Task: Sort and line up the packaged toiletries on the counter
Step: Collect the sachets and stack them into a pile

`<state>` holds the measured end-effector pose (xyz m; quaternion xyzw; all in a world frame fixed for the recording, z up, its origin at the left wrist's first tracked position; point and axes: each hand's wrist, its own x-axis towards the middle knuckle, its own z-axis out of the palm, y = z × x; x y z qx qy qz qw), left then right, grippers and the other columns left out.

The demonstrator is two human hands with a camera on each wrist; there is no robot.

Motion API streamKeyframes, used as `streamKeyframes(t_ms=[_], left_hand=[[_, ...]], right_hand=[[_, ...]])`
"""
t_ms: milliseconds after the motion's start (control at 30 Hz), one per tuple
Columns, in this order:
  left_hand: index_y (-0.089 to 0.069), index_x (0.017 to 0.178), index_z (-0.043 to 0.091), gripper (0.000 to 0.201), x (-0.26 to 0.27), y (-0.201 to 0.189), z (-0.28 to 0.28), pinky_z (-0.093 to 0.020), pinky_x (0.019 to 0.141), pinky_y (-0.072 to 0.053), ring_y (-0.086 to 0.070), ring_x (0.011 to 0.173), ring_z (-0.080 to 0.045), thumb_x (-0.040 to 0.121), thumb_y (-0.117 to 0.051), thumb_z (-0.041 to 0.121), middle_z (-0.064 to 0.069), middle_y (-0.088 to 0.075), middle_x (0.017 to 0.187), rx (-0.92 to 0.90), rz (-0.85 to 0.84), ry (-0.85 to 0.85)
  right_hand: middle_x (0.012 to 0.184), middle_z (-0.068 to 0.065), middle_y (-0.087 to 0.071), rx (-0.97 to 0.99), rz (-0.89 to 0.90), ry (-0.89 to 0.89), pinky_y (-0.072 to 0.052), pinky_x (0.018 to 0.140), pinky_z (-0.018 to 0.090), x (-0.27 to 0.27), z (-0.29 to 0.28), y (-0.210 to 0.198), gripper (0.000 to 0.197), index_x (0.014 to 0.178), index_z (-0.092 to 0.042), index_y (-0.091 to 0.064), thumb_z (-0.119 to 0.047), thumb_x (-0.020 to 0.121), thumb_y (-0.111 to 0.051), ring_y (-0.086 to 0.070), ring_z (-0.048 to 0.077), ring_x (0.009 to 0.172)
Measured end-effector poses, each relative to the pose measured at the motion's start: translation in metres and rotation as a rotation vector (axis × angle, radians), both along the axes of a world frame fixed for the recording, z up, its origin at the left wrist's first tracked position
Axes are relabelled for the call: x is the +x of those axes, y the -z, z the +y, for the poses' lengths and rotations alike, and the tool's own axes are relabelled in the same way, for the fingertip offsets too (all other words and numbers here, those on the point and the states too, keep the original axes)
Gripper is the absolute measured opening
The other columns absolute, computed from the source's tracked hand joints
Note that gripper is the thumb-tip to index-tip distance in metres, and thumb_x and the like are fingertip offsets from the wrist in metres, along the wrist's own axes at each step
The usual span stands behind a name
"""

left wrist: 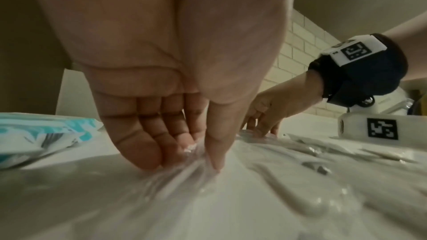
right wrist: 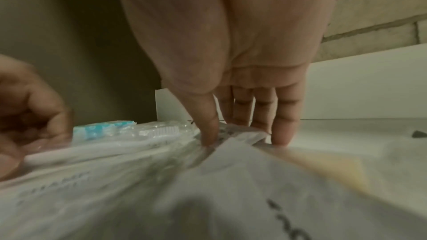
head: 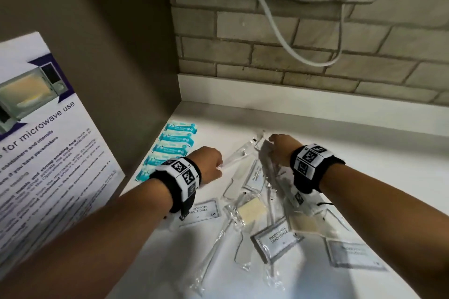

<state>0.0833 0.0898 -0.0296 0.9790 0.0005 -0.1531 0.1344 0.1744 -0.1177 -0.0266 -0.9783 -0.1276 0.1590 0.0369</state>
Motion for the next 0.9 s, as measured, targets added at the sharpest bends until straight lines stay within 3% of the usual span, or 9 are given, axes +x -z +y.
streamKeyframes(t_ms=[133, 200, 267, 433, 533, 567, 700, 800, 900], left_hand=[[-0.07, 0.105, 0.014, 0.022, -0.004, -0.003, 0.006, -0.027, 0.082, -0.05, -0.064, 0.095, -0.022, 0.085, -0.068, 0.025, -0.004, -0.07, 0.1, -0.071, -0.012, -0.047], [-0.069, 0.102, 0.013, 0.022, -0.008, -0.005, 0.008, -0.024, 0.078, -0.047, -0.062, 0.087, -0.019, 0.085, -0.07, 0.026, -0.002, -0.068, 0.095, -0.117, -0.038, -0.088], [-0.068, 0.1, 0.012, 0.023, -0.012, -0.006, 0.006, -0.024, 0.078, -0.048, -0.06, 0.083, -0.018, 0.084, -0.071, 0.028, -0.003, -0.067, 0.09, -0.148, -0.044, -0.11], [-0.052, 0.134, 0.015, 0.059, -0.019, -0.004, -0.004, -0.029, 0.095, -0.048, -0.063, 0.099, -0.015, 0.083, -0.075, 0.032, 0.001, -0.067, 0.11, -0.2, 0.023, -0.105], [-0.05, 0.135, 0.015, 0.059, -0.019, -0.002, -0.014, -0.026, 0.092, -0.047, -0.062, 0.096, -0.013, 0.083, -0.075, 0.029, 0.002, -0.068, 0.104, -0.25, -0.008, -0.115], [-0.051, 0.133, 0.016, 0.058, -0.018, -0.003, -0.017, -0.026, 0.093, -0.046, -0.063, 0.101, -0.013, 0.083, -0.075, 0.028, 0.002, -0.068, 0.101, -0.285, -0.028, -0.127], [-0.052, 0.129, 0.02, 0.054, -0.015, -0.009, -0.028, -0.024, 0.083, -0.044, -0.06, 0.088, -0.01, 0.082, -0.076, 0.029, 0.006, -0.064, 0.086, -0.374, -0.088, -0.139], [-0.051, 0.129, 0.021, 0.054, -0.014, -0.01, -0.035, -0.022, 0.074, -0.042, -0.059, 0.082, -0.006, 0.081, -0.077, 0.029, 0.006, -0.065, 0.084, -0.385, -0.092, -0.111], [-0.05, 0.128, 0.019, 0.054, -0.013, -0.005, -0.042, -0.022, 0.081, -0.041, -0.061, 0.093, -0.007, 0.082, -0.076, 0.029, 0.003, -0.069, 0.083, -0.379, -0.069, -0.088]], right_hand=[[0.114, 0.017, -0.062, 0.099, 0.024, 0.07, -0.048, 0.083, 0.029, 0.001, -0.003, -0.003, 0.035, 0.116, 0.0, -0.062, -0.024, 0.097, -0.045, -0.059, 0.029, 0.104], [0.092, 0.013, -0.059, 0.122, 0.061, 0.073, -0.04, 0.07, 0.025, 0.001, -0.006, -0.003, 0.028, 0.098, -0.001, -0.066, -0.022, 0.093, -0.049, -0.053, 0.024, 0.083], [0.089, 0.014, -0.063, 0.178, 0.085, 0.097, -0.039, 0.069, 0.022, 0.002, -0.009, -0.003, 0.027, 0.1, -0.001, -0.07, -0.022, 0.09, -0.056, -0.051, 0.02, 0.078], [0.103, 0.01, -0.069, 0.338, 0.069, 0.109, -0.041, 0.072, 0.021, -0.001, -0.014, -0.016, 0.035, 0.114, -0.008, -0.066, -0.023, 0.083, -0.072, -0.058, 0.02, 0.086], [0.076, 0.001, -0.061, 0.419, 0.067, 0.112, -0.042, 0.055, 0.02, -0.001, -0.02, -0.023, 0.009, 0.083, -0.017, -0.061, -0.016, 0.085, -0.07, -0.057, 0.022, 0.074], [0.073, 0.0, -0.058, 0.464, 0.053, 0.117, -0.041, 0.049, 0.02, -0.002, -0.023, -0.025, 0.014, 0.079, -0.018, -0.058, -0.013, 0.085, -0.07, -0.056, 0.021, 0.068], [0.092, 0.003, -0.061, 0.581, -0.002, 0.106, -0.043, 0.067, 0.024, -0.004, -0.031, -0.035, 0.024, 0.107, -0.009, -0.065, -0.011, 0.084, -0.069, -0.056, 0.018, 0.077], [0.091, 0.004, -0.061, 0.679, -0.002, 0.103, -0.043, 0.056, 0.022, -0.005, -0.034, -0.045, 0.025, 0.11, -0.006, -0.064, -0.006, 0.085, -0.067, -0.054, 0.017, 0.071], [0.093, 0.004, -0.061, 0.727, -0.031, 0.081, -0.043, 0.056, 0.023, -0.003, -0.037, -0.055, 0.026, 0.11, -0.007, -0.065, -0.007, 0.084, -0.068, -0.054, 0.019, 0.075]])
